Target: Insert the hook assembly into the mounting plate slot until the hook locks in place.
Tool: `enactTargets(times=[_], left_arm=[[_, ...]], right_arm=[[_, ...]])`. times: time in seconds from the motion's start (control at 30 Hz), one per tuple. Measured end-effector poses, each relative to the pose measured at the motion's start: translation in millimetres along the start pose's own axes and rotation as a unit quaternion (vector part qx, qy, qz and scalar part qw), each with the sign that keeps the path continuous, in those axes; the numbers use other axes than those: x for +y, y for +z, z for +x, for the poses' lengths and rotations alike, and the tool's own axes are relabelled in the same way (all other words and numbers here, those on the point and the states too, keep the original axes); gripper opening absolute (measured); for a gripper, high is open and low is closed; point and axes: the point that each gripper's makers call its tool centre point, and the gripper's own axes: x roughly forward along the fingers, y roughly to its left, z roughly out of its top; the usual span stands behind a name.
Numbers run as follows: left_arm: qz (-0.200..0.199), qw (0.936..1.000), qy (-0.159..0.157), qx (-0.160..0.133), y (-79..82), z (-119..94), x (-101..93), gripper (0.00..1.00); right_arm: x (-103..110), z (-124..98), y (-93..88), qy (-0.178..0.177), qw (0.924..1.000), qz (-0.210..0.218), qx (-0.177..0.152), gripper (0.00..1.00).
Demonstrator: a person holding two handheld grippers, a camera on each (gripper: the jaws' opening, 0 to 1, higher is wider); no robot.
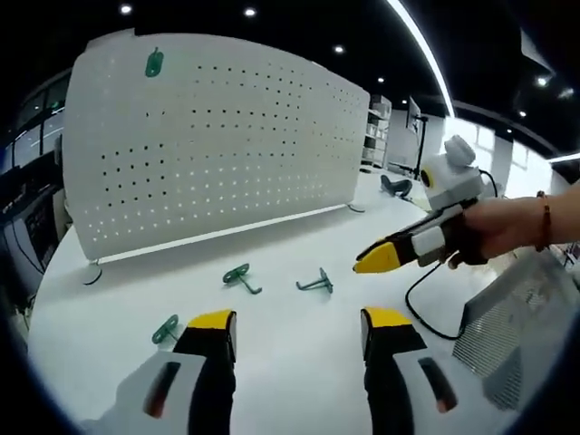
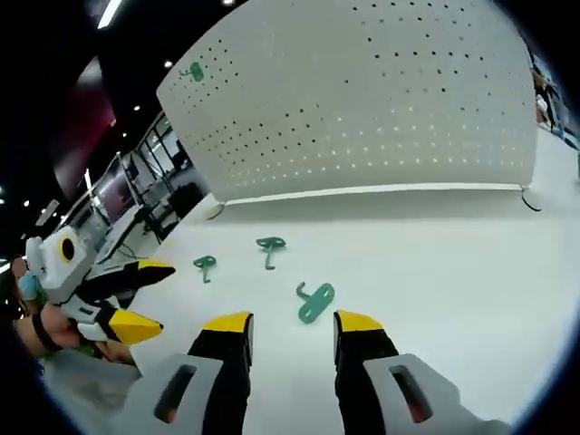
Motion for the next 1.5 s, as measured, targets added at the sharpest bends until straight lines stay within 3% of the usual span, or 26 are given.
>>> enactTargets(times=[0.67, 0.83, 0.93, 1.2, 1.5], left_arm=[[-0.020, 0.9997, 0.010, -0.007, -1.3, -8, 1.5, 0.57], [-0.023, 0.9996, 0.015, -0.008, -1.8, -9, 5.8, 0.57], [-0.026, 0.9995, 0.017, -0.008, -2.8, -9, 6.6, 0.57], [-0.028, 0.9994, 0.020, -0.009, -2.7, -10, 8.3, 0.56], [-0.031, 0.9992, 0.024, -0.010, -1.5, -12, 9.4, 0.56]], right_arm=[[-11, 36, -9.1, -0.032, 0.9980, 0.039, 0.037, 0.32], [-11, 42, -11.6, -0.033, 0.9976, 0.036, 0.049, 0.30], [-16, 43, -16.7, -0.052, 0.9959, 0.026, 0.069, 0.25], [-14, 49, -15.5, -0.047, 0.9960, 0.007, 0.076, 0.15], [-14, 50, -18.5, -0.052, 0.9951, 0.010, 0.084, 0.13]])
